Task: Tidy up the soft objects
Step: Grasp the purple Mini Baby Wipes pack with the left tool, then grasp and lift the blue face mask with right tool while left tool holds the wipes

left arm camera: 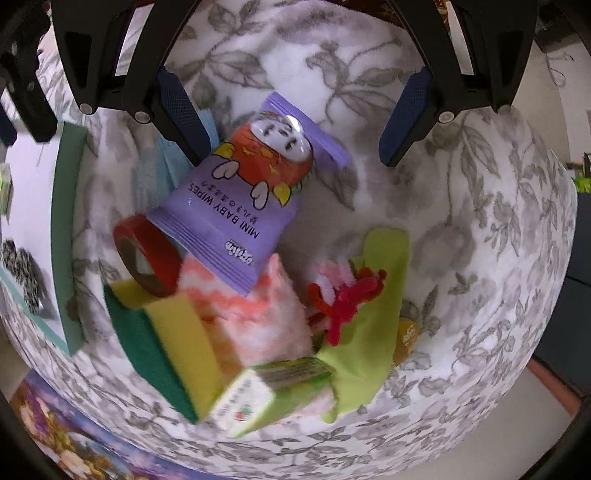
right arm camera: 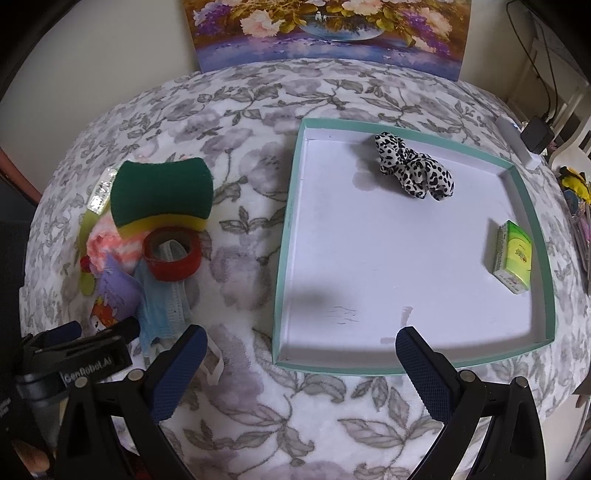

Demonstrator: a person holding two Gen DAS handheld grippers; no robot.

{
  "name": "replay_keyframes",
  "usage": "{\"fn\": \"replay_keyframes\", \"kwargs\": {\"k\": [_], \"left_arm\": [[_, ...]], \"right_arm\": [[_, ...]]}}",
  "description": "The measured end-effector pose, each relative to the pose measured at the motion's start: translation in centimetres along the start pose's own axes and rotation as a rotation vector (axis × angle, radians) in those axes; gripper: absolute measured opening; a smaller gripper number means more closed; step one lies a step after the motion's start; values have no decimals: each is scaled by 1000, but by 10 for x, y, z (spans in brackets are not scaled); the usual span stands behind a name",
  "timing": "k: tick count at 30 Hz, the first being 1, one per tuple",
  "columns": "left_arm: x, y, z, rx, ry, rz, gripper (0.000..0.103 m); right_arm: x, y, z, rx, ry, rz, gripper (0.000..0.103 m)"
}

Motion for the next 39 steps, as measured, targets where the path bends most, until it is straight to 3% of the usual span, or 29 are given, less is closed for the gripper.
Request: {"fn": "replay_keyframes", "kwargs": {"k": [8, 15, 23, 29, 39], "left_arm": [[-15, 12, 25, 140, -81, 23, 93], [-18, 30, 43, 146, -97, -8, 92], [-10, 46, 35, 113, -105, -24, 69], [8, 25, 29, 128, -133, -42, 56], [34, 3, 60, 205, -172, -77, 54]], "right_arm": [[-3, 2, 7, 27, -4, 1, 103], [-7, 1, 17, 67, -20, 11, 103], [-10, -1, 22, 90, -31, 17, 103], [-10, 0, 24, 96, -37, 15, 103], [-9, 7, 35, 98, 6, -15, 103]]}}
Point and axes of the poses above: each gripper's, at about its wrist camera, not at the fingertips, and x roughly against the way its jaws point, z to its left, y to its top, the point moved 1 cm from there along -x, roughly the way its jaws point, and after that the axes turned 3 degrees about -y, right-handed, at the moved point
